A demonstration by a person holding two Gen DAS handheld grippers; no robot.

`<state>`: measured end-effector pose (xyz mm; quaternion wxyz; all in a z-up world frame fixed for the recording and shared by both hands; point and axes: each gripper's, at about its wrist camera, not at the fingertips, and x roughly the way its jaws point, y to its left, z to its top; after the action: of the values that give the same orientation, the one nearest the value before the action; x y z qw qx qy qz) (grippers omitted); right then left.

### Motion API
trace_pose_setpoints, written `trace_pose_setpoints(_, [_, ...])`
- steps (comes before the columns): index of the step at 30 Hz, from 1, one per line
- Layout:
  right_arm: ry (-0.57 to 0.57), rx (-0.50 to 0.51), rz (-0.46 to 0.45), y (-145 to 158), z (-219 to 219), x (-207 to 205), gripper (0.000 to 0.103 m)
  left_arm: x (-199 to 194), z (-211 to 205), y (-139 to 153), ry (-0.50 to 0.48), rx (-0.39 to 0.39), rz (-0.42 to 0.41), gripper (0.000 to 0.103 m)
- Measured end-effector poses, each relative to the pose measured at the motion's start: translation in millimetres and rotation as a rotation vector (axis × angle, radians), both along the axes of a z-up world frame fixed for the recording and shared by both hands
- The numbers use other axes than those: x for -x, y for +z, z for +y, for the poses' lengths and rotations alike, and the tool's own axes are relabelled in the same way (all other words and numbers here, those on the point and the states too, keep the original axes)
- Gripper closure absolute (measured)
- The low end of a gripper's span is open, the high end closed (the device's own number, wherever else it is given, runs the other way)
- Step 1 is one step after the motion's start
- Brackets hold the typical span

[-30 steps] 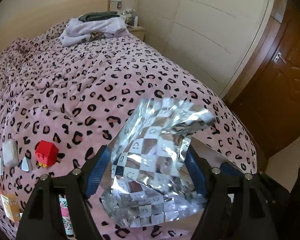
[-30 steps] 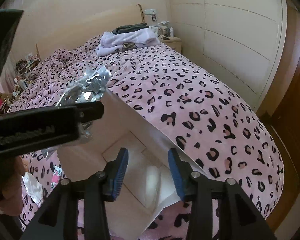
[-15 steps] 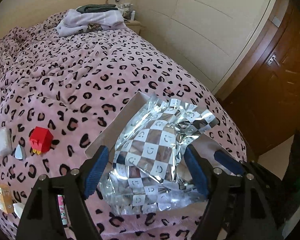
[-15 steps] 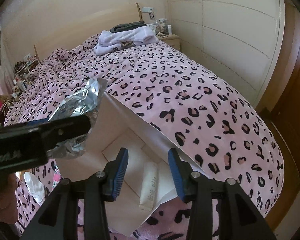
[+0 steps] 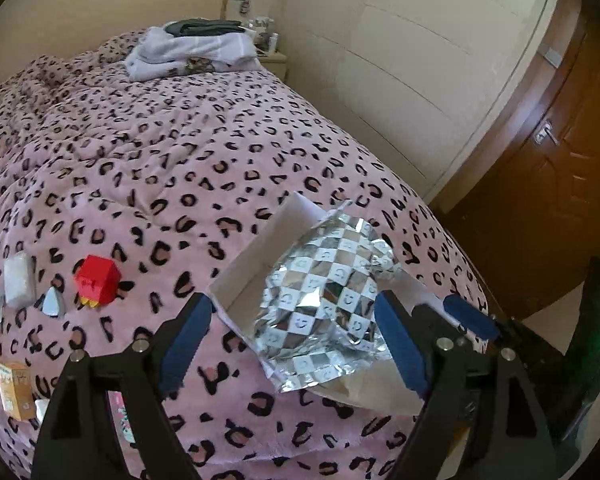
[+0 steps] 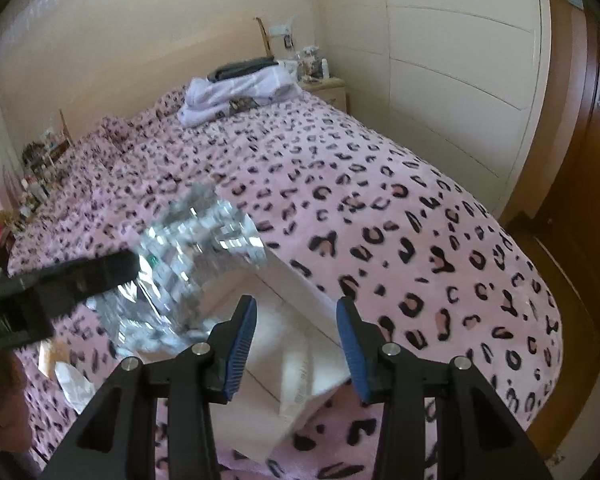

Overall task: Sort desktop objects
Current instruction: 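Open the right tool to drop the tube in the box while the left tool releases the foil bag there, then withdraw both tools from the box back over the bed items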

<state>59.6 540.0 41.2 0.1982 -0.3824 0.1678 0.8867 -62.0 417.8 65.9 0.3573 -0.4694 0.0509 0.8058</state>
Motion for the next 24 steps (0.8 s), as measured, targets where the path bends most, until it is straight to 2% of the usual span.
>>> trace_pose_setpoints(5, [0.069,0.014,0.054,14.2,-19.8,20.7,0.061,-0.7,-35.1,-1.4,0.064,0.012,0.012,0.018])
trace_pose_setpoints(10, [0.098,0.019,0.024,3.9,-39.6,35.9,0.061,3.5,-65.2,-9.7,0.11,0.032,0.007,0.018])
trace_pose_setpoints(18, [0.035,0.053,-0.098,-42.1,-28.6,48.6,0.061,7.3,-81.2,-23.5,0.119,0.035,-0.015,0.018])
trace_pose_setpoints(24, [0.012,0.037,-0.057,-27.6,-29.0,34.6,0.061,11.2,-88.0,-30.2,0.133,0.034,-0.029,0.018])
